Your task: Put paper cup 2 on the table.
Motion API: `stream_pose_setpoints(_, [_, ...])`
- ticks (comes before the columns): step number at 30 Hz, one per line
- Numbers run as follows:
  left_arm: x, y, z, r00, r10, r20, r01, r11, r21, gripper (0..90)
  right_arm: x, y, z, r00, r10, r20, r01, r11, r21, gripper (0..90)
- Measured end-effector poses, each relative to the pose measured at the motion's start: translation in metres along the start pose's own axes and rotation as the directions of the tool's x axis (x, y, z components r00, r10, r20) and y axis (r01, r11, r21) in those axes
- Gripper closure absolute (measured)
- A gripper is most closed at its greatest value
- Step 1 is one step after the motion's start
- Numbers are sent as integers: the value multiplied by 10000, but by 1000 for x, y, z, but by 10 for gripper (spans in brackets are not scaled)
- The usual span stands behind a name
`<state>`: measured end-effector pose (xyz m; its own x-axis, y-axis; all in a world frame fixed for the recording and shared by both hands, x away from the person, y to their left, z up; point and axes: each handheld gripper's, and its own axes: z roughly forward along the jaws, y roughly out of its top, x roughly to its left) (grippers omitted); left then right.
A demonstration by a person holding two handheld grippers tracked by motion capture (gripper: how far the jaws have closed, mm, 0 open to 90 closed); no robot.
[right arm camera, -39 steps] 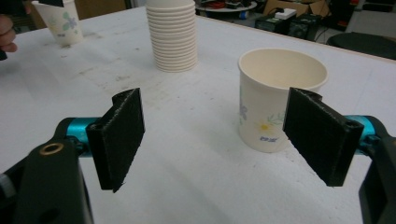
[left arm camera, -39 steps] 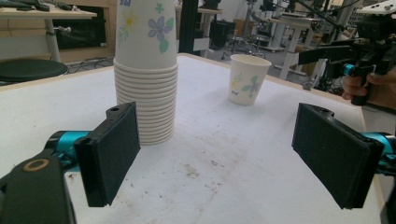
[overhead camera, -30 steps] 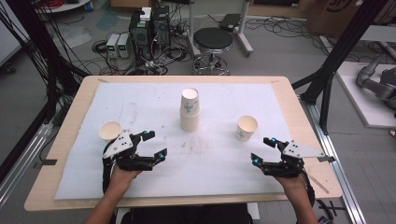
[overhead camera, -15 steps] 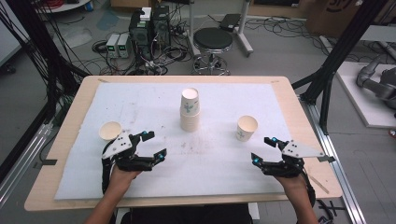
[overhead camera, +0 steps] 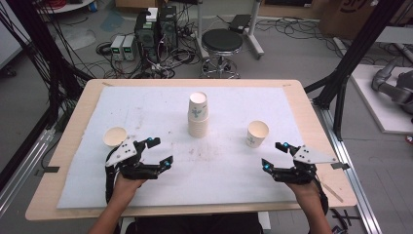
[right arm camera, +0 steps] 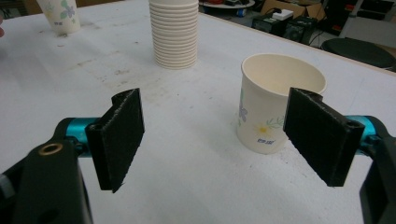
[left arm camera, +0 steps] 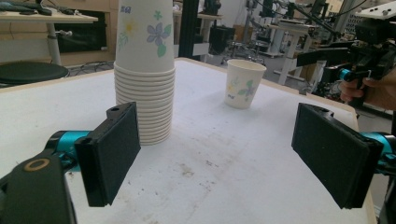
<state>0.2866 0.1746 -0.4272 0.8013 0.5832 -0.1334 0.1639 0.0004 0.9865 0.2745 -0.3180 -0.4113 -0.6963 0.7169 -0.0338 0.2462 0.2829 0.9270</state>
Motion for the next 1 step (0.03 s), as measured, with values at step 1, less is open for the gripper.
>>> stream_pose_setpoints(1, [0, 0, 0, 10000, -14, -20, 14, 10000, 22, 154, 0, 0, 1, 10000, -7, -22, 7, 10000, 8, 211])
